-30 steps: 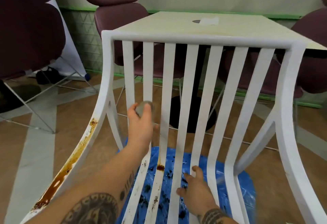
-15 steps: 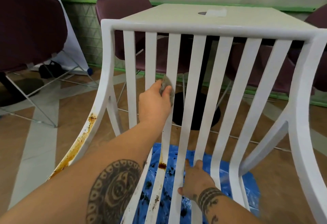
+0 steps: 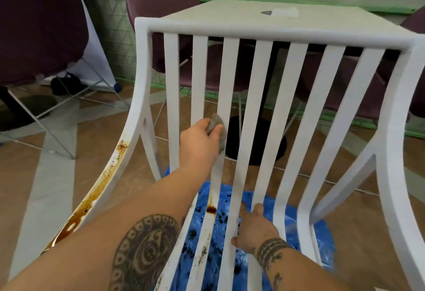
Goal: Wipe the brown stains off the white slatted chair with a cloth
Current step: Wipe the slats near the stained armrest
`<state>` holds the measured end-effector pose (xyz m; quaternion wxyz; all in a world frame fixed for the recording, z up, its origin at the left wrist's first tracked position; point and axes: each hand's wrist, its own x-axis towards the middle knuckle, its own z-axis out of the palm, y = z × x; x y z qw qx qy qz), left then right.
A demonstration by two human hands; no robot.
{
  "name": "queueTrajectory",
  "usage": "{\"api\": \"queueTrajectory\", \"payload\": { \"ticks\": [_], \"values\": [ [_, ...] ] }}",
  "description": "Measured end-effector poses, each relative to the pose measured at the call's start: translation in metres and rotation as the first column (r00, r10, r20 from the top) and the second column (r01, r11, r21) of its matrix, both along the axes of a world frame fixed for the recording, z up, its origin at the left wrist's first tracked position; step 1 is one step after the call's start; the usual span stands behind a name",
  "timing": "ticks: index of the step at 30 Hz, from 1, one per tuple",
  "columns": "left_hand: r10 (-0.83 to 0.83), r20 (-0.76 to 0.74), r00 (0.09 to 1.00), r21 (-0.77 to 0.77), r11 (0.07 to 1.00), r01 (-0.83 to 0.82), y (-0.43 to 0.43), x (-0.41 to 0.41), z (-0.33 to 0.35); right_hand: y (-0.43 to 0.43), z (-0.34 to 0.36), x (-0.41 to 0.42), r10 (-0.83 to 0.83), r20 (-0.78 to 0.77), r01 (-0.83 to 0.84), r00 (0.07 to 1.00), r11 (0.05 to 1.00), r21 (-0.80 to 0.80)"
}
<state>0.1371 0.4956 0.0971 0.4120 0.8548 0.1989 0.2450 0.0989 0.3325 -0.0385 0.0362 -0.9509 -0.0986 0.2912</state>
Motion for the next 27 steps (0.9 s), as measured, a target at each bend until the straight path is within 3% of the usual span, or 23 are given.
{"api": "queueTrajectory", "payload": {
  "ticks": [7,15,27],
  "values": [
    [-0.006,-0.107,0.994,0.085,0.996,0.015,0.005,0.001,-0.024,0.002,-0.001,0.001,0.009,0.004,-0.009,1.0,0.999,-0.032],
    [-0.014,-0.241,0.97,0.052,0.998,0.027,-0.001,-0.018,-0.075,0.0,0.001,-0.001,0.012,0.01,-0.012,1.0,1.0,-0.007],
    [-0.027,-0.535,0.845,0.123,0.986,0.109,-0.004,-0.034,-0.123,-0.001,-0.005,0.003,0.039,0.003,-0.039,0.999,0.999,-0.022]
  ]
}}
